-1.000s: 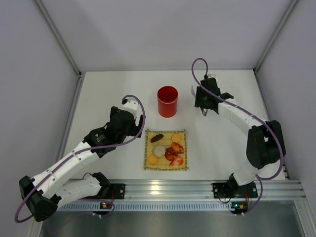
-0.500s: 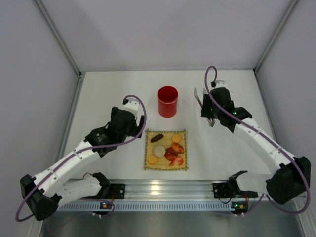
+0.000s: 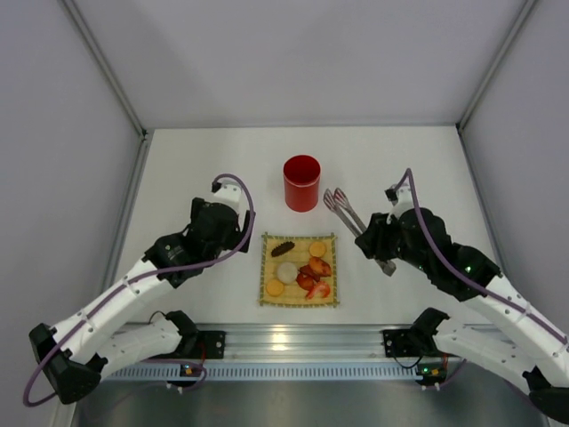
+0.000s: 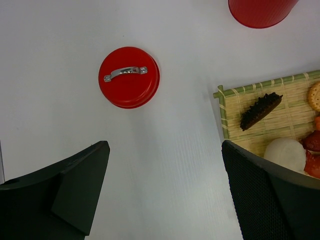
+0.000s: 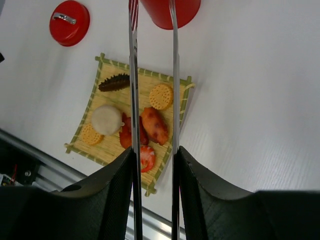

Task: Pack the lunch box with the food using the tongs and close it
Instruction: Pick up the fake food from the plate.

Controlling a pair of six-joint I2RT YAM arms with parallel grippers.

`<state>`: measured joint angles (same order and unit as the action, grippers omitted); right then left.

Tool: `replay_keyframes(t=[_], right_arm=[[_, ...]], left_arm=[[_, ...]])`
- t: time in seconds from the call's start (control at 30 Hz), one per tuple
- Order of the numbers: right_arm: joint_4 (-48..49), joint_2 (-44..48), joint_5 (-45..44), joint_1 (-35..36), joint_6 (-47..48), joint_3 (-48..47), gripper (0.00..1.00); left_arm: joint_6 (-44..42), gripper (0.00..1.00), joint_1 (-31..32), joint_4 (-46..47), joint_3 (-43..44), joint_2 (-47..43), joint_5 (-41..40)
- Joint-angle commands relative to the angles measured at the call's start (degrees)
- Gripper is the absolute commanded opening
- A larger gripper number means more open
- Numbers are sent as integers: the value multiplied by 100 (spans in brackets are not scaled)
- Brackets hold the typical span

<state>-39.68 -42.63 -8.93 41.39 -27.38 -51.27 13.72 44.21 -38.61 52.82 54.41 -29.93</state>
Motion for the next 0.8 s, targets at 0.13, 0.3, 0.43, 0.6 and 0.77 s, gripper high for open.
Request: replay_keyframes(t=[0.13, 0.3, 0.43, 0.6, 0.77], right_arm=[[-189, 194, -135, 1090, -505, 169, 36], [-58, -192, -609, 2081, -690, 152, 37], [13, -876, -1119, 2812, -830, 21, 39], [189, -1396, -1401, 3296, -954, -68, 40], [259, -1537, -1497, 3455, -971, -120, 43]], left_arm=[[324, 99, 0, -226, -140, -422, -197], [351, 99, 0, -261, -246, -546, -223], [360, 99, 0, -252, -289, -581, -232], [351, 99, 0, -226, -342, -625, -215], [351, 99, 0, -208, -351, -625, -180]])
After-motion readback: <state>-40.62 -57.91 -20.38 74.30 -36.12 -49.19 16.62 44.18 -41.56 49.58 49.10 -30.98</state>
